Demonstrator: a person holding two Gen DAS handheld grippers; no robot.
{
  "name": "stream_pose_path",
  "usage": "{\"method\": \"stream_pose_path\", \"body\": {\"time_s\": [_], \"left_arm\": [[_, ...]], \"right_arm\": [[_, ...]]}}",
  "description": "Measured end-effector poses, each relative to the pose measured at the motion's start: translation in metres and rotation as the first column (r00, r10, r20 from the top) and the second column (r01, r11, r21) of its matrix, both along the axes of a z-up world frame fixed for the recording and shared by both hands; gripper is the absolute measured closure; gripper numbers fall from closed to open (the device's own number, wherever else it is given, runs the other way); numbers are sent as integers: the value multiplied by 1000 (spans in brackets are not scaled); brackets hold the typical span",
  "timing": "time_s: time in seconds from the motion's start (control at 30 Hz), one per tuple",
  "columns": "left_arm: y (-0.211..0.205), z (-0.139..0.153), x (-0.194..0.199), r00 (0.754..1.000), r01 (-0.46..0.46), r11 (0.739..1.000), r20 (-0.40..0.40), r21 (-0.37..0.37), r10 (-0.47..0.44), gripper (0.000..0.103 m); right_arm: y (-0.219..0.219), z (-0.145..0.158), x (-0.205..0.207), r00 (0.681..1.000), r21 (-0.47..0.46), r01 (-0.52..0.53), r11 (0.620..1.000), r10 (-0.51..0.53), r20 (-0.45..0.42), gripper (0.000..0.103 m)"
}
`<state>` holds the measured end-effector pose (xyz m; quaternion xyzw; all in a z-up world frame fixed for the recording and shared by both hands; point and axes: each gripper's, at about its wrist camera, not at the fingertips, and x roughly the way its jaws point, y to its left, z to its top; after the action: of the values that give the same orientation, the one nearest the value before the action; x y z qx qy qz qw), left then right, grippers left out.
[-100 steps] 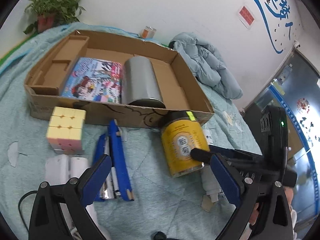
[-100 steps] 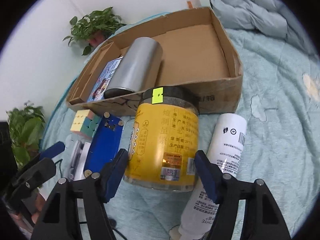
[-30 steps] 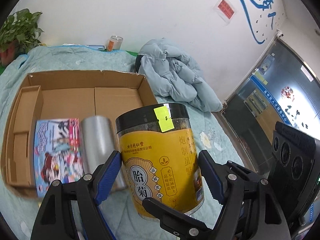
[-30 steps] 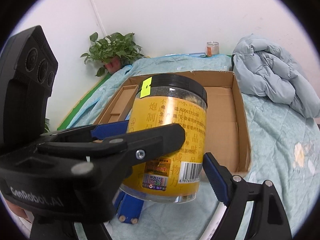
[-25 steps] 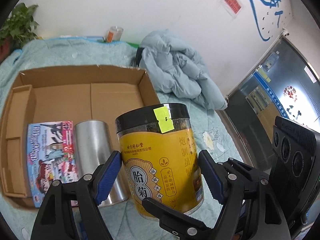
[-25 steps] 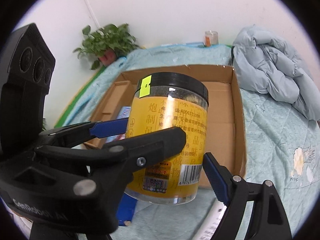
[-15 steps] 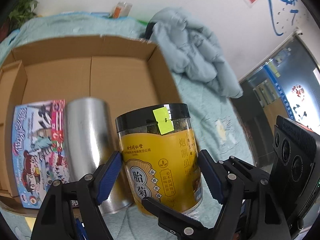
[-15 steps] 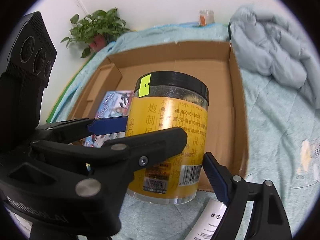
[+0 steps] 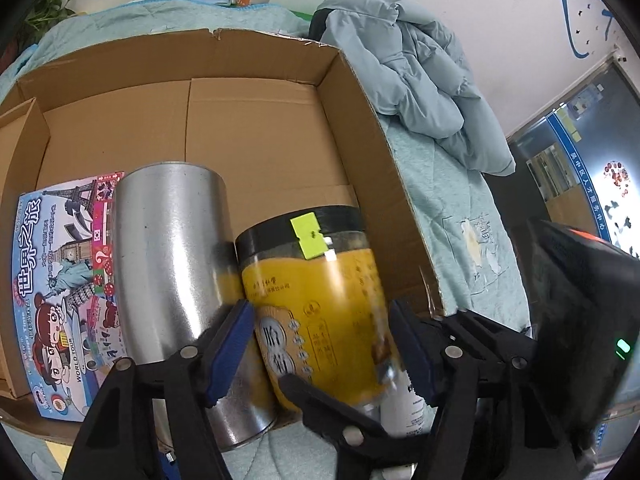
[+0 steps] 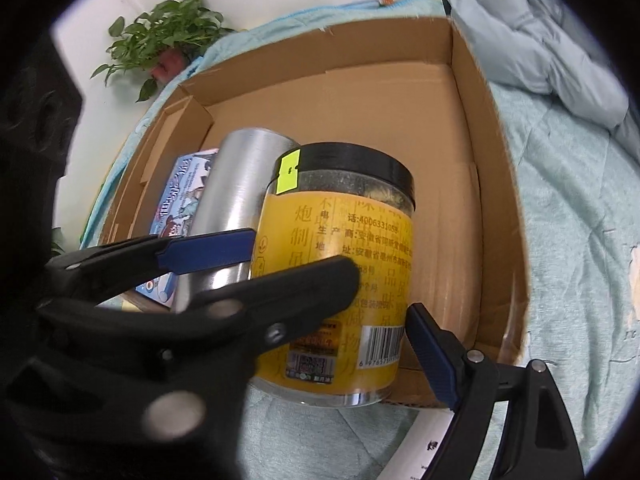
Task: Organize rigid objects
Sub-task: 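Lower the yellow jar beside the silver can and open both tools, then withdraw both tools and move the right tool to the white spray bottle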
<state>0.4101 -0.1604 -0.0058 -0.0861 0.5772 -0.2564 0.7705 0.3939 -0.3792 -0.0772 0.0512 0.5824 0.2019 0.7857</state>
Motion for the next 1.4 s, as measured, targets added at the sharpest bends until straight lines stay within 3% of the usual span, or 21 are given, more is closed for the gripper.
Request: {"method": "stream_pose_path", "body": {"time_s": [0.2,0.27,0.33,0.43,0.53,0.6,0.7,0.8,0.9,0.93,0.97,1.0,1.03,1.07,1.13,1.17,1.2,1.23,1.27,1.3,1.4], "left_arm": [[8,1,-4,1000,6,1000,-15,-23,-6,37],[11,2,-8,1000,7,999,-18,-31,-7,37],[17,8,-16,1000,0,1000,15,-25,0,37],[31,26,-41,989,-27,999,147,40,21,37],[58,49,-91,945,-90,989,323,120,47,28],[81,64,-138,882,-150,976,467,160,59,2],[109,74,-193,795,-249,948,601,200,81,0],[129,69,-228,762,-342,915,634,215,135,0],[147,59,-249,769,-375,913,604,159,210,1],[152,55,-256,769,-373,919,598,132,226,4],[154,52,-263,766,-372,923,595,102,243,35],[155,49,-265,772,-365,926,586,95,245,95],[151,42,-261,796,-359,927,554,107,245,101],[150,37,-259,813,-357,928,525,109,251,100],[144,30,-260,815,-370,919,523,138,250,96],[140,27,-260,811,-386,907,531,170,246,75],[136,26,-262,811,-402,892,533,207,241,25],[133,25,-261,808,-414,882,538,227,241,0],[132,24,-265,790,-429,875,562,223,244,2],[129,23,-267,776,-437,872,582,221,241,1],[121,15,-265,797,-401,883,568,242,207,1]], "right_arm": [[-5,7,-11,1000,42,-28,999,28,14,18],[-8,20,-20,997,73,-51,996,46,60,26],[-5,26,-28,992,19,-81,997,78,100,40],[-4,25,-34,991,-34,-54,998,58,123,42],[-10,38,-58,977,-19,-18,1000,21,213,37],[-13,44,-79,962,-15,10,1000,-6,273,19],[-17,45,-117,932,-31,55,998,-40,361,18],[-17,32,-150,923,-31,111,993,-91,374,18],[-12,20,-160,929,-5,124,992,-114,352,19],[-8,16,-162,930,-3,125,992,-116,350,20],[-6,14,-168,929,-7,129,992,-118,351,35],[-4,13,-173,927,-21,127,992,-111,358,52],[1,12,-178,925,-44,120,992,-95,368,84],[3,12,-183,922,-66,111,992,-78,378,90],[2,16,-194,906,-54,119,991,-86,414,90],[0,21,-200,892,-42,121,992,-90,444,85],[0,25,-204,881,-47,121,991,-86,466,75],[0,27,-208,872,-64,123,990,-77,483,43],[0,30,-212,861,-78,127,989,-71,504,14],[-2,32,-217,844,-72,134,988,-75,531,13],[-9,33,-224,841,-58,131,990,-80,536,13]]}}
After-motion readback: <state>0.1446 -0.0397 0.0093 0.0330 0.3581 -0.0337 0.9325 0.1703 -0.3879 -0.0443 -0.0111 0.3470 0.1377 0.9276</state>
